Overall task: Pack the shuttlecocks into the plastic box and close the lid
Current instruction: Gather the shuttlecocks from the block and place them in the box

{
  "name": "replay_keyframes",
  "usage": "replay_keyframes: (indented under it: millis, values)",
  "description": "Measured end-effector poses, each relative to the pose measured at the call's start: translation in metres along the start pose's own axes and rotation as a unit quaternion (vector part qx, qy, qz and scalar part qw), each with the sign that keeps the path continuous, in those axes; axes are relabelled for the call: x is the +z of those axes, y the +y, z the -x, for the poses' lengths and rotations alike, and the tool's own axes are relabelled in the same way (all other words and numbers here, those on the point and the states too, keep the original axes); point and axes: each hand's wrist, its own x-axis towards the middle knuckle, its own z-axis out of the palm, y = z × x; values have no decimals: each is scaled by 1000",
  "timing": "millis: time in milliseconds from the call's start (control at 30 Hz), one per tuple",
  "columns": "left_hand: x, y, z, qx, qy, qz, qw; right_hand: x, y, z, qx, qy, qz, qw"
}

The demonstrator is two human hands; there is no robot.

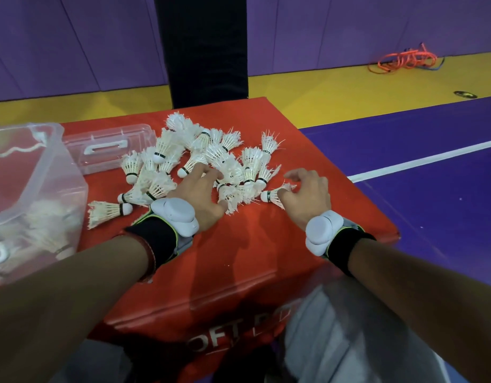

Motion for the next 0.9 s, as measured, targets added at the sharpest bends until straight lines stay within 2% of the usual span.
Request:
replay_keyframes:
  millis: [133,300,633,767,900]
  values:
    - [10,11,-7,22,-4,-36,999,4,9,0,-8,-18,23,1000]
    - [20,14,-23,35,-11,-76,996,5,16,-3,20,22,-17,999]
    - [23,17,-33,-48,-56,-152,986,2,22,-9,73,-27,-98,992]
    - [17,13,-29,-18,-47,-192,980,0,21,-5,36,-36,-125,991]
    - [11,7,-22,7,-24,-197,980,4,23,0,-25,-52,-90,994]
